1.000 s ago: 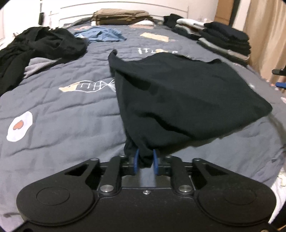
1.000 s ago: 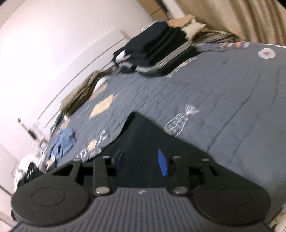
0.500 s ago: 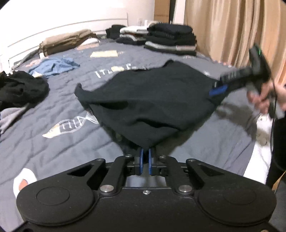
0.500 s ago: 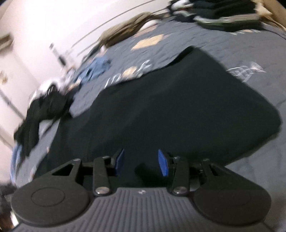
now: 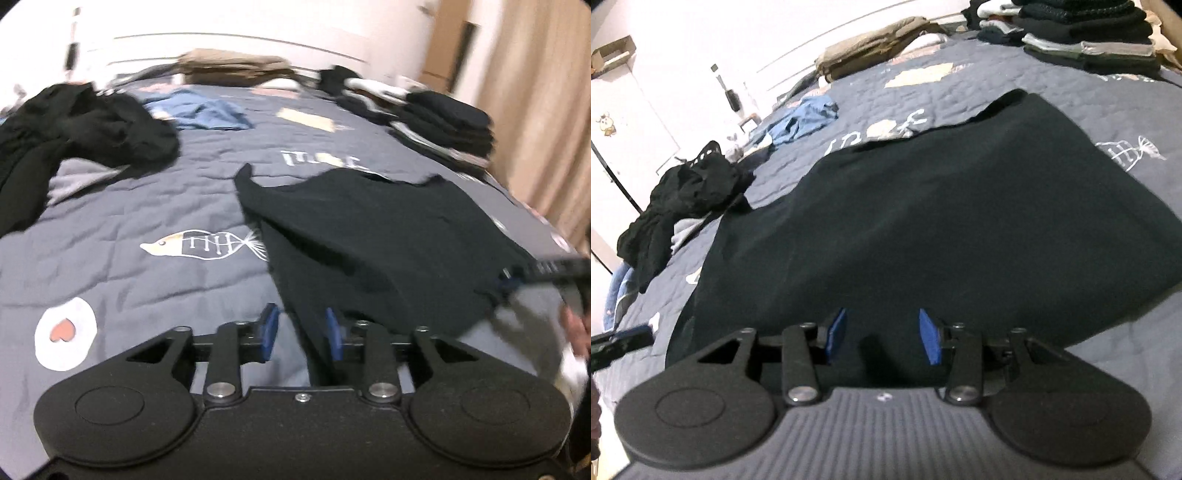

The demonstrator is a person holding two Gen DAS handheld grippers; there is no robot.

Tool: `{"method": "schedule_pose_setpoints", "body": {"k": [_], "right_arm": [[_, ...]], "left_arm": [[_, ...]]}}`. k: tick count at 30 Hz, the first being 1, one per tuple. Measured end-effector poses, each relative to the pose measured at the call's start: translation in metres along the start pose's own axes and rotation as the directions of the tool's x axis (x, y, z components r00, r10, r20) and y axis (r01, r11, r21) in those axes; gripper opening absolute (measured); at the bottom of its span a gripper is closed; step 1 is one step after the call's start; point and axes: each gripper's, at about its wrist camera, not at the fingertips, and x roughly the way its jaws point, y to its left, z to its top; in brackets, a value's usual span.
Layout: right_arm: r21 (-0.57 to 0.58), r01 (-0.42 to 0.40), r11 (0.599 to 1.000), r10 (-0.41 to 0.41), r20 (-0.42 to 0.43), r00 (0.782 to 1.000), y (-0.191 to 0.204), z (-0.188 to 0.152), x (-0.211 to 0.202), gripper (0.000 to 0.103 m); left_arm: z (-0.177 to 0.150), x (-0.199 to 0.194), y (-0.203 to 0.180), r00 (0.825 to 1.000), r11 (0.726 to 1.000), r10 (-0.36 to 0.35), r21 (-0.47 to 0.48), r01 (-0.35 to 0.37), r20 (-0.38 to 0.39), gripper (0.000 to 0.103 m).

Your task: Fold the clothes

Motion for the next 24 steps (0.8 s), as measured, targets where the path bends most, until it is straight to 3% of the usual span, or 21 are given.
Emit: {"method": "schedule_pose_setpoints", "body": {"k": [12, 13, 14, 18, 20, 24], "right_arm": [[0.011, -0.01, 1.0, 0.01, 0.01, 1.0, -0.002, -0.003, 0.011, 0.048], [0.019, -0.011, 1.0, 0.011, 0.011, 1.0, -0.003, -0.002, 0.012, 0.048], [0.024, -0.013, 1.0, 0.013, 0.011, 1.0, -0.003, -0.002, 0.012, 0.048], [0.036, -0.019, 0.999, 0.019, 0.01, 1.0, -0.004, -0.001, 0.014, 0.049], [0.053, -0.026, 0.998, 0.026, 0.008, 1.0, -0.006, -0.001, 0.013, 0.049], [0.078, -0.035, 0.996, 0.035, 0.008, 0.999, -0.008, 0.001, 0.012, 0.049]], "left_arm": [[0.005, 0.044, 0.002, 0.996, 0.99, 0.092, -0.11, -0.093, -0.018, 0.031], [0.006, 0.048, 0.002, 0.995, 0.988, 0.099, -0.119, -0.101, -0.02, 0.024], [0.006, 0.05, 0.002, 0.995, 0.986, 0.102, -0.129, -0.104, -0.022, 0.005], [0.012, 0.04, 0.013, 0.994, 0.972, 0.103, -0.214, -0.095, 0.027, 0.001], [0.016, 0.031, 0.025, 0.996, 0.954, 0.07, -0.295, -0.051, 0.054, 0.001], [0.022, 0.029, 0.021, 0.996, 0.963, 0.071, -0.263, -0.054, 0.059, 0.002]]}}
